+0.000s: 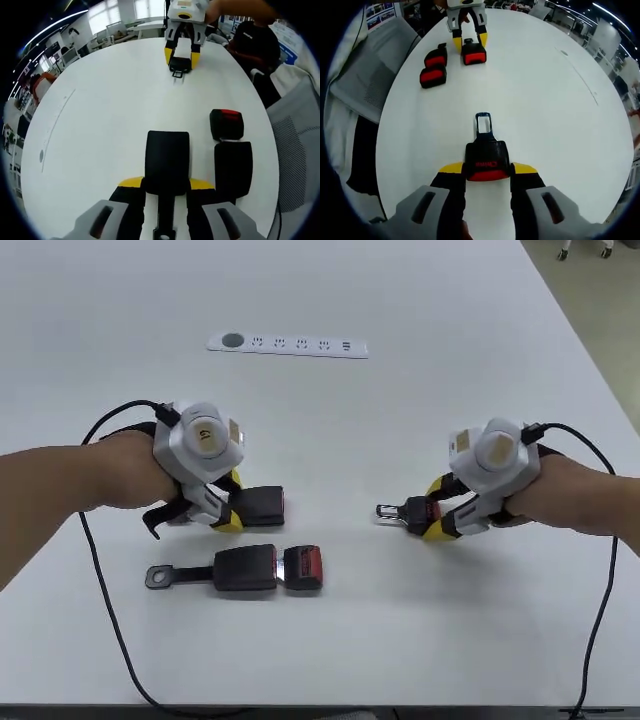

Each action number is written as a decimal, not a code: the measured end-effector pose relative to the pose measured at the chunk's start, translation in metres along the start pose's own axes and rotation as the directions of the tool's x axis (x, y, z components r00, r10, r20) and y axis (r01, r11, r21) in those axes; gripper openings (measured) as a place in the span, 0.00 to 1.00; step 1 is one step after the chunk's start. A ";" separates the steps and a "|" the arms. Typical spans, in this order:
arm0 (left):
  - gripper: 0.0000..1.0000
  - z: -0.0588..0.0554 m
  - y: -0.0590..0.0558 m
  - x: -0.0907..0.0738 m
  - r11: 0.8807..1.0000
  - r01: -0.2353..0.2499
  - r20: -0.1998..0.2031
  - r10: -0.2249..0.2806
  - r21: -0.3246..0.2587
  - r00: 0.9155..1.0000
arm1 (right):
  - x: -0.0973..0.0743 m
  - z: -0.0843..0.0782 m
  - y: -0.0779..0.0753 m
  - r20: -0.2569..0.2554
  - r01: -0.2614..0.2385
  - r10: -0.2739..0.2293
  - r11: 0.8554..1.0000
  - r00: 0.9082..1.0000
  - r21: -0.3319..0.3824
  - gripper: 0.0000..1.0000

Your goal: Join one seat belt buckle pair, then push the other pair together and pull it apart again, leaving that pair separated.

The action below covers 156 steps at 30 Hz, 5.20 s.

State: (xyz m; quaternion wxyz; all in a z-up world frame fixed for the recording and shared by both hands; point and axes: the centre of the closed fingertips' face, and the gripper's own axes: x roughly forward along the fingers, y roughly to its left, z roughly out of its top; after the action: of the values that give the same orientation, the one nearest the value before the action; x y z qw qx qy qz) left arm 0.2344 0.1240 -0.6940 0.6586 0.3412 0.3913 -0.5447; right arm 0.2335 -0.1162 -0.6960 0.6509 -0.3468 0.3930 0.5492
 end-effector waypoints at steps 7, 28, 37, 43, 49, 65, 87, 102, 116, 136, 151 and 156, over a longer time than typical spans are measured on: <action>0.32 0.001 -0.001 0.001 1.000 0.004 -0.005 -0.004 0.007 1.000 | -0.002 0.001 0.002 -0.020 0.006 -0.007 1.000 1.000 -0.024 0.33; 0.32 0.003 -0.004 0.000 1.000 0.014 -0.037 -0.014 0.009 0.999 | 0.029 0.067 0.014 -0.003 -0.015 0.015 0.997 1.000 -0.081 0.33; 0.32 0.004 -0.005 -0.002 1.000 0.023 -0.046 -0.022 0.017 0.999 | 0.045 0.101 0.015 -0.001 0.000 0.000 0.994 1.000 -0.113 0.33; 0.32 0.004 -0.005 -0.002 1.000 0.019 -0.063 -0.017 0.019 0.998 | 0.050 0.113 0.018 0.003 0.006 -0.006 0.991 1.000 -0.132 0.33; 0.32 0.002 -0.004 -0.001 1.000 0.021 -0.069 -0.019 0.020 0.997 | 0.052 0.117 0.017 -0.023 0.034 -0.038 0.988 0.999 -0.150 0.33; 0.31 0.003 -0.002 0.002 0.998 0.028 -0.065 -0.024 0.057 0.998 | 0.060 0.131 0.017 0.014 0.010 -0.008 0.988 1.000 -0.152 0.32; 0.30 0.002 -0.002 0.003 0.995 0.058 -0.060 -0.053 0.082 0.997 | 0.068 0.143 0.023 0.060 -0.023 0.031 0.992 0.998 -0.124 0.30; 0.30 0.001 -0.002 0.002 0.997 0.047 -0.060 -0.044 0.058 0.997 | 0.066 0.146 0.022 0.060 -0.021 0.028 0.993 0.998 -0.119 0.30; 0.30 0.003 -0.004 0.000 0.997 0.054 -0.050 -0.051 0.061 0.997 | 0.059 0.134 0.021 0.040 -0.019 0.024 0.993 0.999 -0.120 0.31; 0.31 0.004 -0.004 0.001 0.997 0.054 -0.025 -0.053 0.052 0.998 | 0.030 0.067 0.008 0.053 0.023 -0.020 0.998 0.998 -0.060 0.33; 0.32 0.006 -0.006 0.000 0.998 0.053 -0.039 -0.052 0.043 0.998 | -0.001 -0.001 0.001 -0.016 0.038 -0.037 0.999 0.999 0.020 0.33; 0.32 0.006 -0.006 0.000 0.998 0.052 -0.047 -0.050 0.042 0.998 | -0.002 0.001 -0.005 -0.033 0.073 -0.073 0.997 0.997 -0.002 0.41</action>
State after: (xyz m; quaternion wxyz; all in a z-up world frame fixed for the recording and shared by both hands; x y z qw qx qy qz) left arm 0.2292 0.1175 -0.6912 0.6278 0.3576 0.4033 -0.5616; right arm 0.2387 -0.1172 -0.6933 0.6640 -0.3702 0.3904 0.5193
